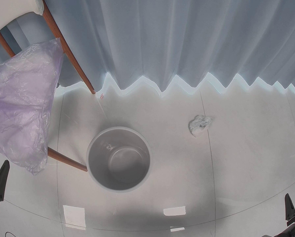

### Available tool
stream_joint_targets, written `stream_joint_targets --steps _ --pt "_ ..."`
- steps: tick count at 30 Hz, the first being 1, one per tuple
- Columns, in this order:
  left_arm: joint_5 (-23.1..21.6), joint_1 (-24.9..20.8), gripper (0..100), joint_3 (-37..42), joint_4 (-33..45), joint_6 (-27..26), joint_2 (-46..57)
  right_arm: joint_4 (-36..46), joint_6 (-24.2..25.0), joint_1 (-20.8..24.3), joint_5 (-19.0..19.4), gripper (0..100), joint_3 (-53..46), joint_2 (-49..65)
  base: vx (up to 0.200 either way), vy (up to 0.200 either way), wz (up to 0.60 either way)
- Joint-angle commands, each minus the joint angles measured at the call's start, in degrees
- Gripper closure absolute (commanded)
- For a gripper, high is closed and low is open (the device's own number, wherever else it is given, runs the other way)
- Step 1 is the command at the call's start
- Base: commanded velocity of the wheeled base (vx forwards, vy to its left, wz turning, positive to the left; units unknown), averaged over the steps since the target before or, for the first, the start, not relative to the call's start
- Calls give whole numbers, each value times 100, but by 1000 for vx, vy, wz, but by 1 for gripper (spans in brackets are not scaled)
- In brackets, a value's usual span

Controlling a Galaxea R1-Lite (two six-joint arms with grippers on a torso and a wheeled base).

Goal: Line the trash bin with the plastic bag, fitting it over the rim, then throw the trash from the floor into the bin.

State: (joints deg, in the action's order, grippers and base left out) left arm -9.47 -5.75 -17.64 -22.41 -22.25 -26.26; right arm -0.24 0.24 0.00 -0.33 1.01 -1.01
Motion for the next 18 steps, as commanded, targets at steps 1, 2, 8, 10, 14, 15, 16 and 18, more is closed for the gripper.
stream_joint_targets --steps 1,2,8,10,14,15,16,18 --pt "-11 -163 0 -240 -88 -43 -521 -2 2 0 7 0 -101 101 0 0 0" --pt "-11 -180 0 -310 -88 -43 -600 -2 2 0 7 0 -101 101 0 0 0" --pt "-20 -427 0 -574 -88 -78 -1004 -2 2 0 -2 0 -101 101 0 0 0" --pt "-20 -523 0 -539 -53 -219 -1101 -2 2 0 -2 0 -101 101 0 0 0" --pt "-28 -532 0 -504 -36 -386 -1206 -2 2 0 -2 0 -101 101 0 0 0" --pt "-28 -532 0 -504 -36 -430 -1250 -2 2 0 -2 0 -101 101 0 0 0" --pt "-72 -541 0 -521 -36 -456 -1303 -2 2 0 -2 0 -101 101 0 0 0" --pt "-195 -541 0 -530 -36 -465 -1435 -2 2 0 7 0 -101 101 0 0 0"
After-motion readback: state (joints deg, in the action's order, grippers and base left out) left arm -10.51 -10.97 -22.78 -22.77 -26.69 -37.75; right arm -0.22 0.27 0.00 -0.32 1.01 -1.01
